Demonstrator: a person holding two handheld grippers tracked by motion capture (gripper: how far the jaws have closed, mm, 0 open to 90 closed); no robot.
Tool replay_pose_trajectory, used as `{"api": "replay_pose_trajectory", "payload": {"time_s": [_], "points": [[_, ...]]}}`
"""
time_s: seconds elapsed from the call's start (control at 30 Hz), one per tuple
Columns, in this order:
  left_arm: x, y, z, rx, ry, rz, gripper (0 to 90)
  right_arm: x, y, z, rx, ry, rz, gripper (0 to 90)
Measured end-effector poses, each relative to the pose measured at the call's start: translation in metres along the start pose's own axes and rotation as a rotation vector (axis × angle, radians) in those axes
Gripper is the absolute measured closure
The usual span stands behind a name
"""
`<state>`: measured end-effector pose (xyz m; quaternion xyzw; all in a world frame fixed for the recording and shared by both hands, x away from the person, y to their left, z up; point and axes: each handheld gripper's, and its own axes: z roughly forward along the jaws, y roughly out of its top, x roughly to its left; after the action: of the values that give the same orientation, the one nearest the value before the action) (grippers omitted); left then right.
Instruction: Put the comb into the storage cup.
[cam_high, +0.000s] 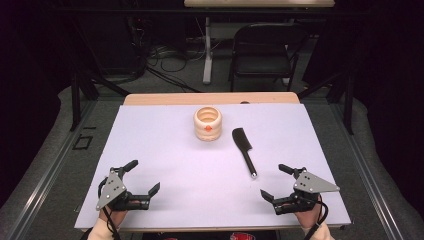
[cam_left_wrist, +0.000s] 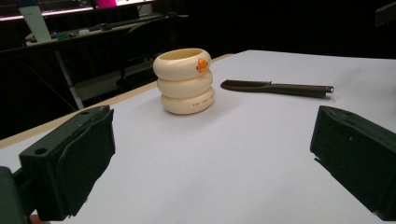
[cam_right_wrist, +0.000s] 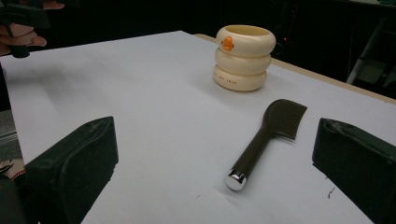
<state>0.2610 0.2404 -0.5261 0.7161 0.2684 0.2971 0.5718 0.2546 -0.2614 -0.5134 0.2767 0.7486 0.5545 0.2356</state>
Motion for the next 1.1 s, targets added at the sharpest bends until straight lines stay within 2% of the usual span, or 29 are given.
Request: {"api": "replay_pose_trajectory", "payload": {"time_s": [0.47,0.73,1.1], "points": [[-0.001,0.000,0.000,0.006,-0.001,0.004,0.0,0.001,0.001,0.004,0.017,0.000,0.004,0.0],[-0.002,0.000,0.001,0.013,-0.002,0.013,0.0,0.005,0.004,0.016,0.044,0.022,-0.017,0.0],[-0.002,-0.001,-0.001,0.018,0.004,0.011,0.0,0.003,0.008,0.034,0.085,0.013,0.001,0.0]]}}
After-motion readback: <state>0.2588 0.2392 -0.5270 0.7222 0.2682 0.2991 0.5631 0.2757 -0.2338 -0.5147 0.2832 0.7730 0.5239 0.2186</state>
